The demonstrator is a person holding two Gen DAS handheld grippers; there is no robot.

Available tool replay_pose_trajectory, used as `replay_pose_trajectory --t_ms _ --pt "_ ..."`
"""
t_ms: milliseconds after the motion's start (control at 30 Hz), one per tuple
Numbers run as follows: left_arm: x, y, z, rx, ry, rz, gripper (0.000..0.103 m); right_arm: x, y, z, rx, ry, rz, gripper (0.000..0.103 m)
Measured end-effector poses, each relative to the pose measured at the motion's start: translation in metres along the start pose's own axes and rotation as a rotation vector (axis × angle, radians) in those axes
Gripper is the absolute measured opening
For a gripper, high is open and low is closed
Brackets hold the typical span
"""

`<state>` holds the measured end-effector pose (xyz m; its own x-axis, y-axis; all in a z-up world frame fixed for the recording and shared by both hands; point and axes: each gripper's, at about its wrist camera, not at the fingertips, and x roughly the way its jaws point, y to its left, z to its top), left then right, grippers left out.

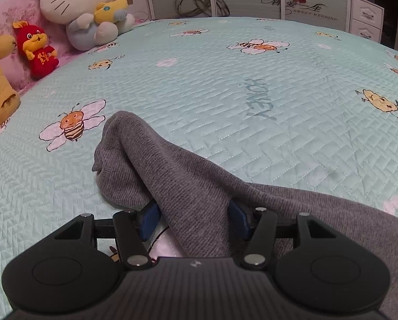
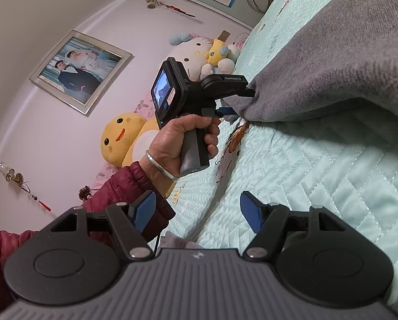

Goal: Fold clothes

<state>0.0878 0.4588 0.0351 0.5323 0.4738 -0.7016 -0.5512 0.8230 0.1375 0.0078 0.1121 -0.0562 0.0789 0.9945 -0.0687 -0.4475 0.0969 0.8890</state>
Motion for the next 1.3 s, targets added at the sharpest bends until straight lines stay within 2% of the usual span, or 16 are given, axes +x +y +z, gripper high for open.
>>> replay_pose_trajectory --t_ms 233,767,833,900,967,1000,1100,1300 --pt "-0.001 -0.006 -0.003 0.033 -0.024 0.021 0.058 0.001 0.002 0.001 0.000 0.000 -0.002 0.070" --pt "0.000 -0.002 -0.002 0.000 -0.013 0.011 0.061 0.002 0.004 0.000 -0.004 0.003 -0.006 0.070" --pt "0.002 0.009 -0.001 -0.062 0.003 -0.020 0.064 0.002 0.003 0.000 -0.004 0.004 -0.005 0.071" --pt "0.005 0.032 -0.002 -0.197 0.035 -0.091 0.069 0.002 0.003 0.000 -0.005 0.005 -0.005 0.071" --pt "0.007 0.057 -0.007 -0.355 0.064 -0.174 0.069 0.002 0.002 0.001 -0.006 0.006 -0.004 0.071" --pt "0.003 0.063 -0.011 -0.382 0.066 -0.196 0.069 0.002 0.002 0.001 -0.006 0.007 -0.004 0.071" --pt "-0.013 0.072 -0.020 -0.395 0.064 -0.244 0.067 0.003 0.002 0.001 -0.013 0.014 -0.006 0.071" --pt "-0.053 0.053 -0.046 -0.336 0.104 -0.363 0.066 0.005 0.005 0.002 -0.036 0.033 -0.018 0.072"
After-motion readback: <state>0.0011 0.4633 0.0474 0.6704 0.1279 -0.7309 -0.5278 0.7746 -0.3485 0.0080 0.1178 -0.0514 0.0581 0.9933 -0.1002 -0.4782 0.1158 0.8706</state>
